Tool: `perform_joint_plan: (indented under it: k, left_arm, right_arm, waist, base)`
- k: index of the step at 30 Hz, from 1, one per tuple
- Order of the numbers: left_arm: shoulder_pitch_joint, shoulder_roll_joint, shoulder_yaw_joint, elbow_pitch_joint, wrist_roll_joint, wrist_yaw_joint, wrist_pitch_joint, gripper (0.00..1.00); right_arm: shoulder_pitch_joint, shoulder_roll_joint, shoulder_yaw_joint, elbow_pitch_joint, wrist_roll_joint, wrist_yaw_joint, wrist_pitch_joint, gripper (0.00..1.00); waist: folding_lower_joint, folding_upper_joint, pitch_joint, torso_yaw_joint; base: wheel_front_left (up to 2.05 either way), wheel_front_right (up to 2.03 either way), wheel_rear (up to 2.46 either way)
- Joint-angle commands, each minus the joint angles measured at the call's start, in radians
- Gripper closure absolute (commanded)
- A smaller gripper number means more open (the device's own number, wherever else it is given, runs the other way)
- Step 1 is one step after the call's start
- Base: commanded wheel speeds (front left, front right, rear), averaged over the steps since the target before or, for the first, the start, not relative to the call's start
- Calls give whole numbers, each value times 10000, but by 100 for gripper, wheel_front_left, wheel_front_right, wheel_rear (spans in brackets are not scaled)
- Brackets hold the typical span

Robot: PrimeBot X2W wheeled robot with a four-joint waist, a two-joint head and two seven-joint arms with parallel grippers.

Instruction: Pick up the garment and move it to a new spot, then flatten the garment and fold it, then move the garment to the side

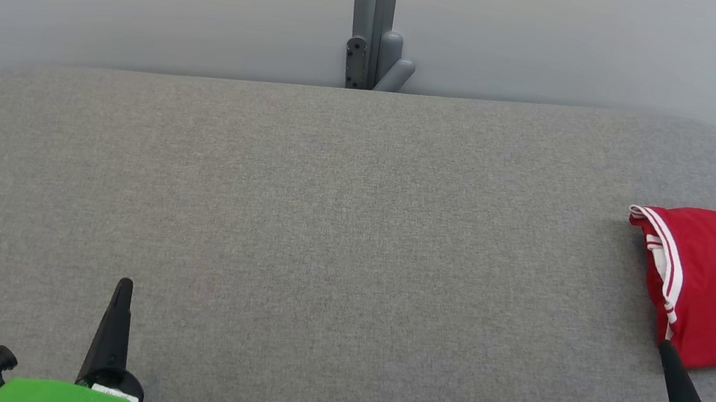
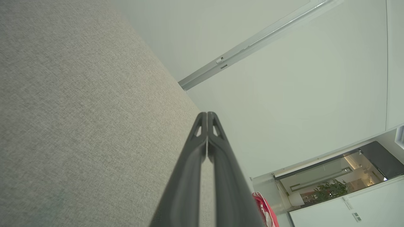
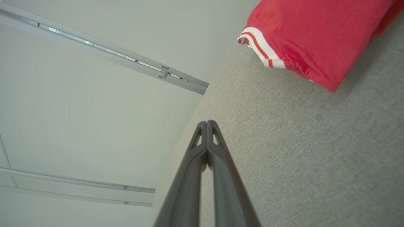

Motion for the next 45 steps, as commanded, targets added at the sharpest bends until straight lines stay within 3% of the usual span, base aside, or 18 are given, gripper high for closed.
perform_joint_plan:
  k: [1, 45]
  left_arm:
    - [88, -5, 66, -130, -255, -73, 44, 100]
    - [523, -534, 240, -528, -3511, -334, 229, 100]
  right_arm:
    - [-153, -49, -77, -34, 282, 4, 104, 100]
    - [-392, 130, -817, 496, 3753, 2, 1441, 100]
  waist:
    - [0, 0, 1, 1]
    - [0, 0, 35, 25]
  base:
    - [0, 0, 0]
    - [0, 0, 0]
